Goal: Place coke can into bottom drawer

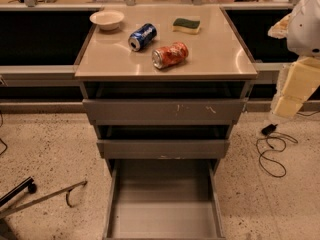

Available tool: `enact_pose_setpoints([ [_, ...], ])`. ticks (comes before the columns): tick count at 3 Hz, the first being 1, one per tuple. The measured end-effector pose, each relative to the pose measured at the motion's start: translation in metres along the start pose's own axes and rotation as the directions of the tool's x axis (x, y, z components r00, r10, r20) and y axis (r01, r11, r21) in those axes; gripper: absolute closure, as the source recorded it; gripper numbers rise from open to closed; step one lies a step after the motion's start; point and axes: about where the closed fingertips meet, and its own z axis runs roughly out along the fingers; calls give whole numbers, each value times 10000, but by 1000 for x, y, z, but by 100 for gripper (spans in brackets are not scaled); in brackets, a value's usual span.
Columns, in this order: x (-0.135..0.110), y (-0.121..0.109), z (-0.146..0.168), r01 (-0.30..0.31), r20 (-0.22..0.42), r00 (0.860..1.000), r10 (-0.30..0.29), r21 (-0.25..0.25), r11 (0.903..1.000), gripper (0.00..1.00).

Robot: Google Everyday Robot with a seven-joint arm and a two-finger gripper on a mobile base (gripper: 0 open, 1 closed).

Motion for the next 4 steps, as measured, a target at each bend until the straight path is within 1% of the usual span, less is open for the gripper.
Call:
enact_pose_setpoints([
  [1, -17, -44, -4, 330, -303, 9990, -315, 521, 9981, 0],
  [2, -39, -99, 6, 748, -559, 9959, -717, 545, 9957, 0],
  [3, -56, -145, 33, 1143, -405, 9927, -1134, 222, 9932, 0],
  [4, -65, -175, 24, 1016, -37, 9948, -1018, 1125, 9884, 0],
])
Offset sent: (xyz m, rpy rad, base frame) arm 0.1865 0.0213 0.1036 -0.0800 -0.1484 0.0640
